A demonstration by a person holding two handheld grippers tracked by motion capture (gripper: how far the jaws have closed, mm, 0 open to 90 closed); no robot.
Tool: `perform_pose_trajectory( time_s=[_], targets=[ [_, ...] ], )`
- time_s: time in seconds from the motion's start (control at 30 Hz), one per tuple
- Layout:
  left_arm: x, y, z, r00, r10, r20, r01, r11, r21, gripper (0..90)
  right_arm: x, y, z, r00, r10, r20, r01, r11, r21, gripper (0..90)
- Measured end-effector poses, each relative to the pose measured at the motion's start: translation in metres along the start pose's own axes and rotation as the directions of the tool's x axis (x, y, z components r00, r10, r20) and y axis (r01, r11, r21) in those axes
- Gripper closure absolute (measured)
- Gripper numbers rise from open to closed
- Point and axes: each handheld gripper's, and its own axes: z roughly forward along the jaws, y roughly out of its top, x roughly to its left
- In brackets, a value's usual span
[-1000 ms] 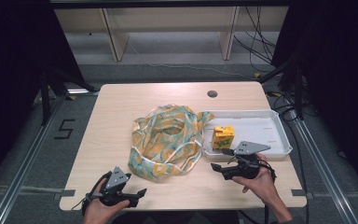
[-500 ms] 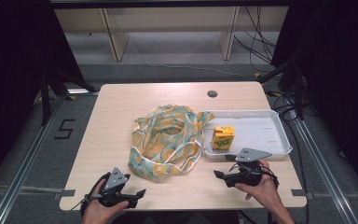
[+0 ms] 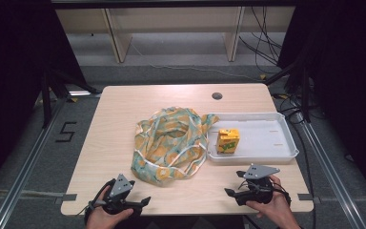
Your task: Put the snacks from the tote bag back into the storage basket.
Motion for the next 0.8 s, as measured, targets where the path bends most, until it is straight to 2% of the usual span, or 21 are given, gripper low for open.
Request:
perform_pose_trajectory(
  time_s=[0.07, 0.1, 0.17, 0.23, 0.27, 0.33, 0.37, 0.43, 0.53, 0.6, 0.67, 0.7, 0.77, 0.8],
  targets=[
    [-0.001, 0.000, 0.001, 0.9998, 0.020, -0.002, -0.020, 0.9998, -0.008, 18.4, 0.003, -0.002, 0.001, 1.0000, -0.001, -0.005, 0.001, 1.000, 0.014, 21.4],
    [-0.002, -0.001, 0.001, 1.0000, 0.001, 0.000, -0.001, 1.0000, -0.004, 18.3, 0.004, -0.003, 0.001, 1.0000, -0.001, -0.001, 0.001, 1.000, 0.016, 20.9],
    [-0.002, 0.000, 0.001, 0.9998, 0.021, 0.000, -0.021, 0.9998, -0.004, 18.2, 0.008, -0.005, 0.001, 1.0000, -0.007, -0.003, 0.007, 0.999, 0.032, 20.9],
    [-0.002, -0.001, 0.001, 0.9998, 0.019, -0.002, -0.019, 0.9997, -0.016, 17.9, 0.010, -0.007, 0.001, 0.9999, -0.016, 0.001, 0.016, 1.000, 0.025, 20.4],
    [-0.001, 0.000, 0.001, 0.9996, 0.028, -0.008, -0.028, 0.9996, -0.001, 17.9, 0.011, -0.008, 0.000, 1.0000, -0.006, 0.000, 0.006, 1.000, 0.027, 20.1],
    [-0.002, 0.000, 0.001, 0.9998, 0.018, -0.001, -0.018, 0.9998, -0.004, 17.9, 0.011, -0.011, 0.001, 0.9999, -0.011, 0.010, 0.010, 0.999, 0.045, 19.8],
    [-0.001, 0.000, 0.001, 0.9994, 0.034, -0.007, -0.034, 0.9994, 0.008, 17.9, 0.011, -0.011, 0.001, 0.9999, -0.012, 0.009, 0.011, 0.999, 0.050, 19.7],
    [-0.003, 0.000, 0.003, 0.9999, 0.011, 0.002, -0.011, 0.9999, -0.002, 17.8, 0.011, -0.011, 0.003, 0.9998, -0.014, 0.010, 0.014, 0.998, 0.063, 19.4],
    [-0.001, 0.001, 0.003, 0.9990, 0.044, -0.006, -0.044, 0.9990, 0.006, 17.8, 0.010, -0.011, 0.003, 0.9989, -0.038, 0.027, 0.036, 0.997, 0.069, 19.3],
    [-0.002, 0.001, 0.004, 0.9998, 0.022, 0.003, -0.022, 0.9997, 0.009, 17.9, 0.010, -0.011, 0.003, 0.9993, -0.030, 0.025, 0.028, 0.997, 0.065, 19.6],
    [-0.001, 0.000, 0.004, 0.9995, 0.030, 0.005, -0.030, 0.9995, 0.006, 17.8, 0.010, -0.011, 0.003, 0.9997, -0.020, 0.014, 0.019, 0.997, 0.078, 19.7],
    [-0.001, 0.000, 0.004, 0.9997, 0.024, 0.004, -0.024, 0.9996, 0.012, 17.8, 0.009, -0.011, 0.004, 0.9994, -0.033, 0.004, 0.033, 0.997, 0.076, 19.7],
    [0.000, 0.001, 0.004, 0.9990, 0.045, -0.004, -0.045, 0.9990, 0.008, 17.8, 0.011, -0.011, 0.003, 0.9998, -0.003, 0.018, 0.001, 0.996, 0.087, 19.7],
    [0.000, 0.000, 0.004, 0.9993, 0.037, -0.002, -0.037, 0.9993, 0.006, 17.8, 0.009, -0.012, 0.004, 0.9994, -0.023, 0.024, 0.021, 0.997, 0.079, 19.7]
  ],
)
